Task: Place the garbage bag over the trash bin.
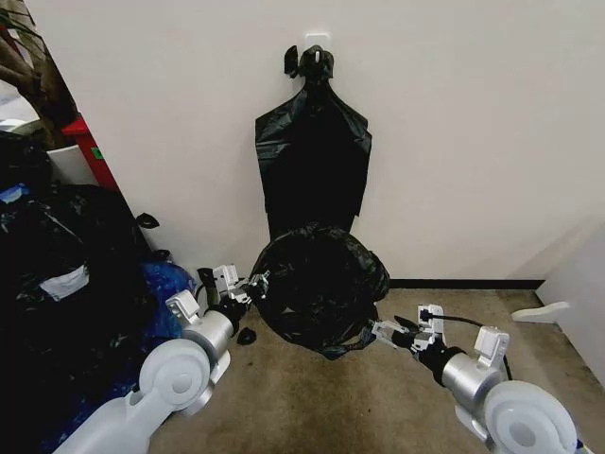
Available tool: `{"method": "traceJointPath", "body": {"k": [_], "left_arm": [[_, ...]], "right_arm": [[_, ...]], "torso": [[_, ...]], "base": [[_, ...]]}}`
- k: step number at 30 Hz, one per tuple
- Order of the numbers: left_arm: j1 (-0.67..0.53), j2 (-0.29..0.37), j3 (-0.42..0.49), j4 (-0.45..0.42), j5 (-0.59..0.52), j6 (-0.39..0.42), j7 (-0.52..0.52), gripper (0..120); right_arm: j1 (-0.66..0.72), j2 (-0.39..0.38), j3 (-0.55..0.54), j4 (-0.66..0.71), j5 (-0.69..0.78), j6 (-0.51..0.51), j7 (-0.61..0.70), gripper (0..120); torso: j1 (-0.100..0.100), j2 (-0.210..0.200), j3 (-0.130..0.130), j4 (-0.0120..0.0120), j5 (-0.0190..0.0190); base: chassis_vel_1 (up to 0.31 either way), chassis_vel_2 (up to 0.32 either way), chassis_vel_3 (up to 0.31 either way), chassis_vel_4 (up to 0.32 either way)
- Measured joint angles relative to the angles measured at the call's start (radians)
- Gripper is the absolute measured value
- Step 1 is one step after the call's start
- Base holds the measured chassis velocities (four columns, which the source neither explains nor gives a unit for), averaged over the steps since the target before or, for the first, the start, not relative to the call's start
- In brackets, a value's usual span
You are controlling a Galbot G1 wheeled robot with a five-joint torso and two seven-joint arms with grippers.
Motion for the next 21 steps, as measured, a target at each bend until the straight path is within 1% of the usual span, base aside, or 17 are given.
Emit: {"method": "traceJointPath", "body": {"k": [3, 6, 7, 8, 9, 14, 21], "left_arm": [[0.007, -0.001, 0.001, 0.020, 0.031, -0.002, 0.009, 2], [0.014, -0.003, 0.018, 0.037, 0.098, -0.005, 0.022, 2], [0.014, -0.003, 0.018, 0.037, 0.098, -0.005, 0.022, 2], [0.015, -0.004, 0.022, 0.040, 0.119, -0.006, 0.028, 2], [0.019, -0.006, 0.031, 0.047, 0.168, -0.006, 0.042, 1], [0.033, -0.009, 0.043, 0.054, 0.252, -0.006, 0.059, 1], [0.044, -0.008, 0.024, 0.060, 0.259, -0.007, 0.063, 1]], "right_arm": [[-0.026, 0.001, 0.012, 0.040, -0.004, 0.003, 0.006, 100], [-0.028, 0.001, 0.009, 0.091, 0.011, 0.002, 0.043, 100], [-0.028, 0.001, 0.009, 0.091, 0.011, 0.002, 0.043, 100], [-0.026, 0.001, 0.006, 0.099, 0.013, 0.002, 0.049, 100], [-0.014, 0.001, -0.006, 0.123, 0.027, 0.001, 0.069, 100], [0.021, -0.002, -0.032, 0.202, 0.095, -0.011, 0.149, 100], [0.009, -0.021, -0.008, 0.222, 0.145, -0.022, 0.200, 100]], "torso": [[0.000, 0.000, 0.000, -0.0001, -0.0003], [0.000, 0.000, 0.000, 0.0001, -0.0002], [0.000, 0.000, 0.000, 0.0001, -0.0002], [0.000, 0.000, 0.000, 0.0001, -0.0003], [0.000, 0.000, 0.000, 0.0000, -0.0001], [0.000, 0.000, 0.000, 0.0002, -0.0001], [0.000, 0.000, 0.000, 0.0001, 0.0000]], "base": [[0.000, 0.000, 0.000, 0.000], [0.000, 0.000, 0.000, 0.000], [0.000, 0.000, 0.000, 0.000], [0.000, 0.000, 0.000, 0.000], [0.000, 0.000, 0.000, 0.000], [0.000, 0.000, 0.000, 0.000], [0.000, 0.000, 0.000, 0.000]]}}
